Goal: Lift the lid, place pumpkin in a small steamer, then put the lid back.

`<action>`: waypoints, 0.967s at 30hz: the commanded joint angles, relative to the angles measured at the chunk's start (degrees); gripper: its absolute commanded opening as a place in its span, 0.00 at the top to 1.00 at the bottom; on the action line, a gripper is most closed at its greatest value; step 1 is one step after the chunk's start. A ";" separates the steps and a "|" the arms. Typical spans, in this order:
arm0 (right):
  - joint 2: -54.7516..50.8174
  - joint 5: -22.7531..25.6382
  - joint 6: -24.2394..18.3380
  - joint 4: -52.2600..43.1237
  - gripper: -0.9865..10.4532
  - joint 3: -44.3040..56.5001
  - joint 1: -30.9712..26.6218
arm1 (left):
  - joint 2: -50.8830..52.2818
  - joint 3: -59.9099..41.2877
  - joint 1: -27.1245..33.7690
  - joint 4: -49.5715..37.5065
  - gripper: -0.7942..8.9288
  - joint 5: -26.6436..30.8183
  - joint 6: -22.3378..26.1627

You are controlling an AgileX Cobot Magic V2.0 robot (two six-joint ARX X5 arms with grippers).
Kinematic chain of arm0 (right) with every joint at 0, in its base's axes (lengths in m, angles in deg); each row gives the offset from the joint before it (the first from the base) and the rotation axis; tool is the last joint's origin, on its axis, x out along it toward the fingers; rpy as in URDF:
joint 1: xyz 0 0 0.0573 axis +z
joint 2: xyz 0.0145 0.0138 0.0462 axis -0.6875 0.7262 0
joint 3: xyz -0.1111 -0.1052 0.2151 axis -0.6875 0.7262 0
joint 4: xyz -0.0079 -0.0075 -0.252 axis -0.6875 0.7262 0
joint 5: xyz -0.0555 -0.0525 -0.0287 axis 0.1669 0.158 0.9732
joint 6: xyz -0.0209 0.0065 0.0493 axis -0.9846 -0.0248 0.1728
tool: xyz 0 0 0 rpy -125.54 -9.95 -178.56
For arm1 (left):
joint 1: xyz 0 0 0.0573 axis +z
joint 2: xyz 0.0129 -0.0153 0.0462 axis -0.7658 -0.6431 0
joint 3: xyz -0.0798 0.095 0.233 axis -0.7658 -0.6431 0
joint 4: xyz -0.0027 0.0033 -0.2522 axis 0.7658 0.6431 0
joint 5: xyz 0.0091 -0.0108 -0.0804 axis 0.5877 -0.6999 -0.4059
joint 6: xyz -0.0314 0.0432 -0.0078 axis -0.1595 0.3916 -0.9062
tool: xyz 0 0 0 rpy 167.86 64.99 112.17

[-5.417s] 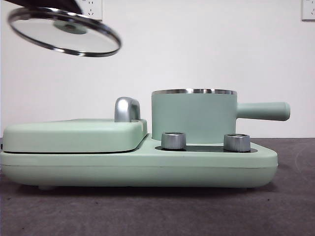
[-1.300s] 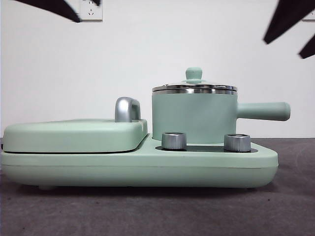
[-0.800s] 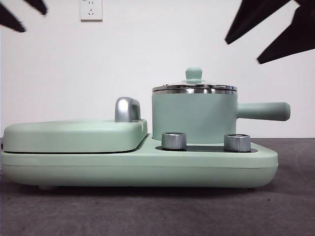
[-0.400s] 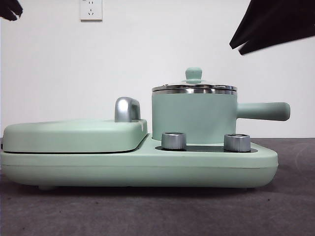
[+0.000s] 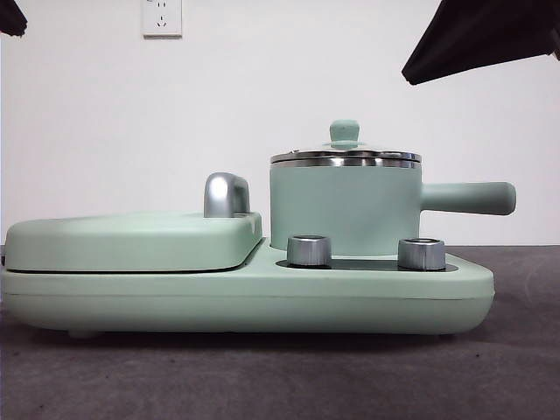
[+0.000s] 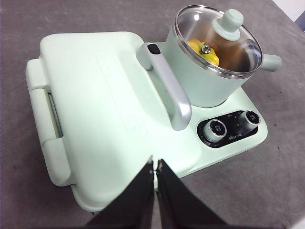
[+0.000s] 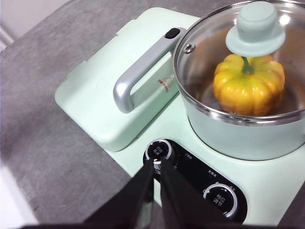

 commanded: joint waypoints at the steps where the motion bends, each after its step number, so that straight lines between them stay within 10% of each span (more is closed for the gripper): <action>1: 0.17 0.00 -0.46 -0.87 0.90 -0.20 0.37 | -0.20 0.48 -0.22 -0.90 0.91 -0.26 0.61; 8: 0.17 0.00 -0.46 -0.85 0.90 -0.20 0.37 | 4.42 -2.27 4.07 -3.32 0.91 0.68 14.86; 29: 0.17 0.00 -0.46 -0.85 0.90 -0.20 0.33 | 31.43 -37.33 25.83 -29.51 0.91 1.07 13.88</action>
